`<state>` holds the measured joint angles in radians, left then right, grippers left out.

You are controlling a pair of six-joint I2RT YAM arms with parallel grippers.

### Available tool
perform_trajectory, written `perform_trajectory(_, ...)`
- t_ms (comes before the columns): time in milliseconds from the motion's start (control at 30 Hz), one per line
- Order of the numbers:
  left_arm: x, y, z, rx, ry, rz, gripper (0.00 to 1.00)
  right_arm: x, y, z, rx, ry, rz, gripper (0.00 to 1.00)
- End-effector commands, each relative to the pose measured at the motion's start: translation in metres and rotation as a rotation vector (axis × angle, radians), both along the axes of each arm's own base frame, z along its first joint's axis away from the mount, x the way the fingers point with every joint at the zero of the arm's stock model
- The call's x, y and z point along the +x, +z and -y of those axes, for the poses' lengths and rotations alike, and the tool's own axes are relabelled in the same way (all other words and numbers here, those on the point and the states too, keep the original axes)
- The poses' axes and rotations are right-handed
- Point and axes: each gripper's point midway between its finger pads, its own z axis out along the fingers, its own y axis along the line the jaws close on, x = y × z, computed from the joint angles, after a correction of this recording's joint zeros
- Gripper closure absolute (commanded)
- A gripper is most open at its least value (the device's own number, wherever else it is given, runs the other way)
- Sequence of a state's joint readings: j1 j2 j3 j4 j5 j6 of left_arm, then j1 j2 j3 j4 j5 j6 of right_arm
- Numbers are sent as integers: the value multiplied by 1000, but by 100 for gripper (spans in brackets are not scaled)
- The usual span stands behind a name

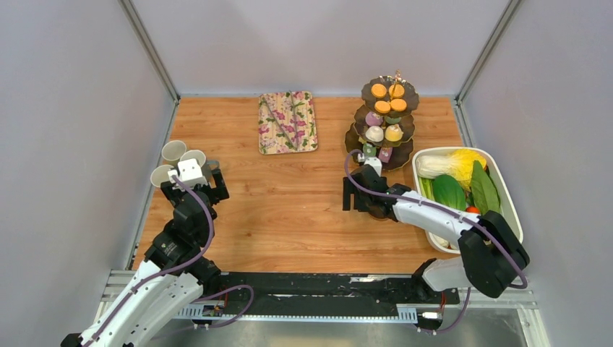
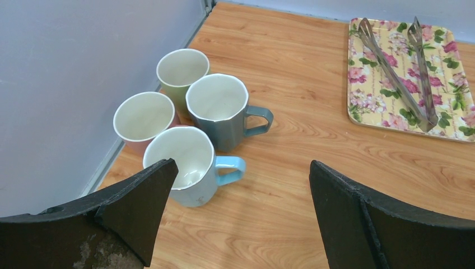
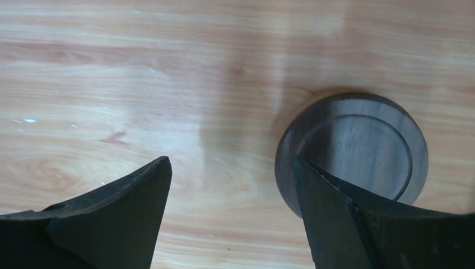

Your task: Serve the afternoon tea

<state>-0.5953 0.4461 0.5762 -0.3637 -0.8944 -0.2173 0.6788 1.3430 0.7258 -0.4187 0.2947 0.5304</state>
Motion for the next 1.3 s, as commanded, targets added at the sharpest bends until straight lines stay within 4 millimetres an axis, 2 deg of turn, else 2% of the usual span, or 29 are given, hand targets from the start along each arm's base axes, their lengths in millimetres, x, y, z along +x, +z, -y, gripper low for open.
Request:
perform_trajectory(0,0,0,0,5,-5,1,0,8,13,-68,225,135,2,16)
perform_trajectory(133,1,-1,7,-11,-44,4,0,11,46,-124,339,307,51,17)
perform_trajectory(167,2,-1,9,-14,-50,5,0,15,59,-133,360,333,78,17)
perform_trajectory(233,4,-3,13,-14,-70,-2,0,21,75,-136,365,338,122,17)
perform_trajectory(300,6,-5,16,-11,-81,-13,0,30,85,-125,325,292,178,17)
perform_trajectory(367,7,-6,18,-8,-85,-23,0,34,85,-104,252,223,200,17)
perform_trajectory(500,7,-7,18,-4,-85,-27,0,34,70,-50,54,69,191,15)
perform_trajectory(600,7,-7,17,-2,-81,-27,0,26,54,-12,-25,-41,140,14)
perform_trajectory(733,8,-10,18,9,-82,-42,0,15,39,17,-28,-136,94,14)
perform_trajectory(1000,11,-14,21,23,-91,-61,0,9,17,11,-7,-127,17,15)
perform_trajectory(1267,11,-13,21,19,-93,-60,0,9,7,-28,157,-53,-27,22)
